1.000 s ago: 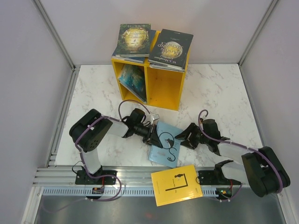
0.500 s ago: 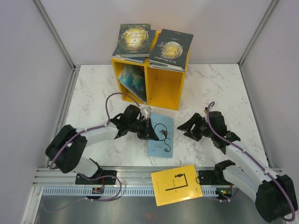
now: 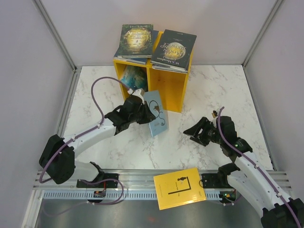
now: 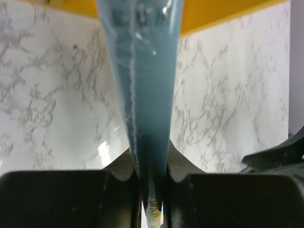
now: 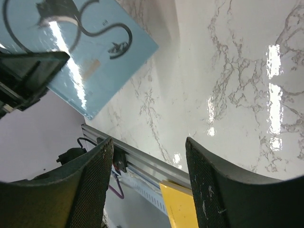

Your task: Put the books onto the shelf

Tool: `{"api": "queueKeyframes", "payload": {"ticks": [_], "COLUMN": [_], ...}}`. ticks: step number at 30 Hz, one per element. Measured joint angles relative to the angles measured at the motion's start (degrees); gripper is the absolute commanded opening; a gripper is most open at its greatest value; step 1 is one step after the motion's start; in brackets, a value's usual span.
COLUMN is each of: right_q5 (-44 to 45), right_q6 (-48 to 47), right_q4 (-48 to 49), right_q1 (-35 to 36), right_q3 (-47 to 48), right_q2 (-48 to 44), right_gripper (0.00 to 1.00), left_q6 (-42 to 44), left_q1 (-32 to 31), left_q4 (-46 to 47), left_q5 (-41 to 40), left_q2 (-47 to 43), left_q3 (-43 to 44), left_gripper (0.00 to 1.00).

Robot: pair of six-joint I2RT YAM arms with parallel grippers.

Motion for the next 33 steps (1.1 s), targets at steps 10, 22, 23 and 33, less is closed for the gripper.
{"api": "queueKeyframes", "payload": {"ticks": [10,22,23,33], "right_q5": [-0.2,-2.2,-2.4,-3.8], "right_q6": [-2.0,-4.3,-4.6,-8.2], "right_q4": [-3.8,-5.0,-5.2,-5.7], "right_q1": [0.0,0.0,0.0,0.0], "right_q3": [0.0,0.0,-0.1,-0.2], "right_q2": [-0.5,-0.6,-0.6,2.4], "right_gripper": [0.66,0.64,0.64,0.63], "left_q6": [0.0,9.4,10.5,13.7], "left_q1": [-2.0,-11.6,-11.7,-11.8], "left_q4": [4.0,16.9,18.0,39.4], "left_q5": [-5.1,-37.0,-38.7,-50.6], "left_q2": [11.0,29.9,30.3,31.3], "left_q3": [15.0,27.3,27.6,17.9], "left_gripper": [0.02,0.02,0.02,0.02]}}
